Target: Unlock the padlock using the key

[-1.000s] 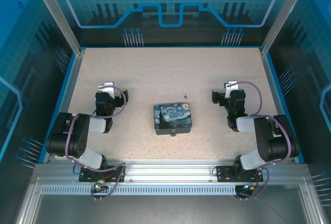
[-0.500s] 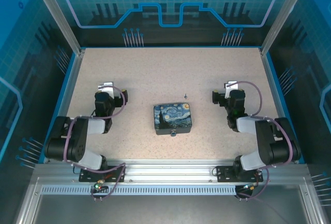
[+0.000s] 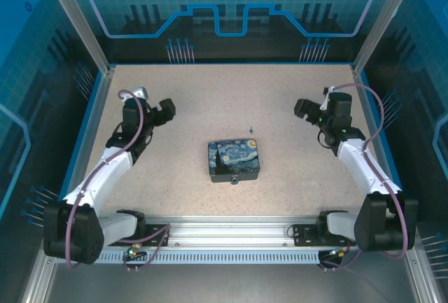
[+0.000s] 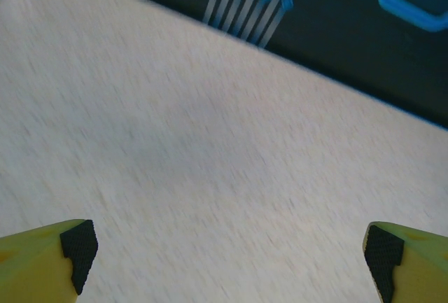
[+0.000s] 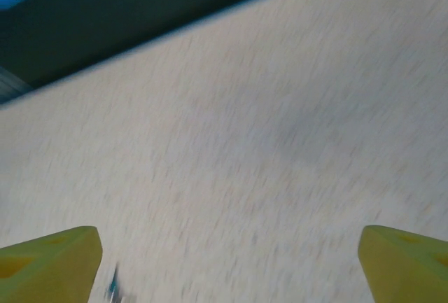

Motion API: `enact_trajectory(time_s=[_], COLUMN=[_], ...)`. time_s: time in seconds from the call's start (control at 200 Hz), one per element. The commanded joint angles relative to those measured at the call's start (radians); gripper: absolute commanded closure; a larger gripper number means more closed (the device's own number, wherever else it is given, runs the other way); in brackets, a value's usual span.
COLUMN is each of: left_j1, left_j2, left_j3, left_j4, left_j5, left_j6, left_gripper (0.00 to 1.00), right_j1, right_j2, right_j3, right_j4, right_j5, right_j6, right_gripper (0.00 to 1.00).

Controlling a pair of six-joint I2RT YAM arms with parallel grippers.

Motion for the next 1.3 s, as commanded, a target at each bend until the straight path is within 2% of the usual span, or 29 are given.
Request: enact_trajectory(time_s=[0.0, 0.1, 0.225, 0.35, 0.48, 0.82, 0.94, 1.021, 1.146, 1.296], left_j1=[-0.112, -0.231, -0.348, -0.428, -0.478, -0.514, -0.517, -0.514, -0.49, -0.405], left_j2=[-0.044, -0.078, -0.102, -0.073, -0.019, 0.11, 0.138, 0.129, 0.104, 0.097], left_j3=[-0.03, -0.085, -0.157, -0.192, -0.191, -0.192, -0.194, -0.192, -0.189, -0.189], left_j4=[-0.251, -0.251, -0.209, -0.155, -0.104, 0.081, 0.133, 0.121, 0.085, 0.1], left_j5=[0.061, 0.057, 0.055, 0.049, 0.052, 0.151, 0.17, 0.138, 0.1, 0.133], left_j6=[-0.198, -0.279, -0.372, -0.42, -0.438, -0.499, -0.532, -0.536, -0.527, -0.507], left_gripper=[0.01, 0.01, 0.01, 0.01, 0.01, 0.01, 0.01, 0.01, 0.01, 0.01], right_j1=[0.05, 0.139, 0.269, 0.387, 0.463, 0.587, 0.627, 0.655, 0.688, 0.699], right_j2=[-0.048, -0.112, -0.195, -0.224, -0.18, -0.011, 0.066, 0.12, 0.215, 0.343], right_j3=[-0.049, -0.117, -0.194, -0.26, -0.268, -0.175, -0.123, -0.071, 0.017, 0.143], right_j4=[-0.23, -0.254, -0.258, -0.217, -0.178, -0.113, -0.079, -0.07, -0.051, -0.031], right_j5=[-0.233, -0.289, -0.274, -0.249, -0.215, -0.176, -0.176, -0.17, -0.162, -0.168], right_j6=[0.082, 0.113, 0.184, 0.259, 0.295, 0.33, 0.344, 0.348, 0.357, 0.387], right_gripper=[0.11, 0.15, 0.17, 0.19, 0.23, 0.38, 0.55, 0.6, 0.63, 0.63])
